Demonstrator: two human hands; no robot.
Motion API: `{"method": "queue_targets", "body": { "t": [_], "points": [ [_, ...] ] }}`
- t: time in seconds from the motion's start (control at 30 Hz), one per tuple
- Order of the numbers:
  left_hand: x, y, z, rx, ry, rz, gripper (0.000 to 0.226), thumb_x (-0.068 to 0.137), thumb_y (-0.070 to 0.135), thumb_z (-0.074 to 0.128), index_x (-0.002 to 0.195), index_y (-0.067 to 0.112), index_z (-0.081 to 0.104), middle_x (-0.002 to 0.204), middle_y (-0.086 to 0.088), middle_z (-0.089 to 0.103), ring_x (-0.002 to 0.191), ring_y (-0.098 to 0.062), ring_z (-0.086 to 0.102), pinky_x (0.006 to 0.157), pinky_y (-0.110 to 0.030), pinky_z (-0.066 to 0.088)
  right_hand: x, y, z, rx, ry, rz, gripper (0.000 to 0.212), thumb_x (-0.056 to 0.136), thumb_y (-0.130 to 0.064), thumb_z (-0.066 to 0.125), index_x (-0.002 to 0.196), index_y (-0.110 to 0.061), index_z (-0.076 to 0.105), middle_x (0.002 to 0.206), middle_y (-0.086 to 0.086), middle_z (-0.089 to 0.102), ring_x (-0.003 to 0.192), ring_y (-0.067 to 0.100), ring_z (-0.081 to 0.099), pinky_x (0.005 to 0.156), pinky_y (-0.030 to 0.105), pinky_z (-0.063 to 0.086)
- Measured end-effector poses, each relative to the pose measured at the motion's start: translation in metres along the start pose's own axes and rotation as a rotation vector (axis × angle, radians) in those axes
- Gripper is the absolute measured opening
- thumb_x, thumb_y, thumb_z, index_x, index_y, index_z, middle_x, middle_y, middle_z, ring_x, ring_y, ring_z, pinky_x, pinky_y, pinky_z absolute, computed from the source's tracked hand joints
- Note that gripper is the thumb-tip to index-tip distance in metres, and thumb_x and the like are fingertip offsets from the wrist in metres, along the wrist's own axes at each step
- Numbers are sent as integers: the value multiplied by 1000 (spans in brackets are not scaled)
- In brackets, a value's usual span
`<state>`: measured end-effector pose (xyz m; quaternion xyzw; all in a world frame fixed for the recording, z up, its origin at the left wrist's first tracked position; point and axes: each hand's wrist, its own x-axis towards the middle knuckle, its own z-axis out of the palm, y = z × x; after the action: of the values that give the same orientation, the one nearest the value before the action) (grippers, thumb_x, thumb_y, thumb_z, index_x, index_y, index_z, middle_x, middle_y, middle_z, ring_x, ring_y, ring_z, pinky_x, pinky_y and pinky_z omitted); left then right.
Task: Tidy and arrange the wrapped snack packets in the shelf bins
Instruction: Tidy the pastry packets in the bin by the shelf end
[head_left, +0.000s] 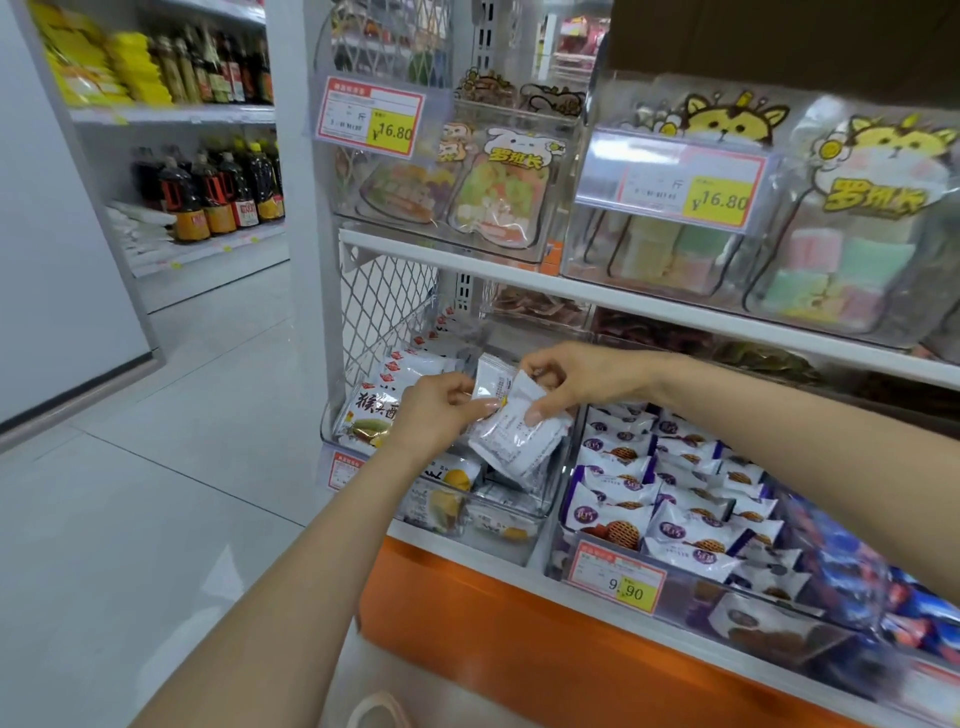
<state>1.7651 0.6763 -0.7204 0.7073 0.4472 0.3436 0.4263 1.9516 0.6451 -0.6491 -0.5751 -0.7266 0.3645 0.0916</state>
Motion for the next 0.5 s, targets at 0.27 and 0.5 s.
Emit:
{"method": "queue_targets", "body": {
  "t": [0.27, 0.5],
  "points": [
    [-7, 9, 7, -70, -123, -22, 33, 83, 36, 67, 109, 16, 59, 90, 3, 60, 80, -9, 54, 80, -30, 45, 4, 15, 8, 95, 352, -19, 23, 81, -11, 73, 80, -24, 54, 77, -8, 49, 65, 2, 44, 56, 5, 35],
    [3, 7, -7, 11, 141, -30, 47, 80, 22, 73, 120, 8, 53, 108, -7, 64, 88, -20, 59, 74, -28, 46, 22, 24, -1, 66, 557, -3, 23, 80, -21, 73, 100, -18, 60, 100, 2, 64, 92, 14, 61, 80, 22, 46]
  ]
}}
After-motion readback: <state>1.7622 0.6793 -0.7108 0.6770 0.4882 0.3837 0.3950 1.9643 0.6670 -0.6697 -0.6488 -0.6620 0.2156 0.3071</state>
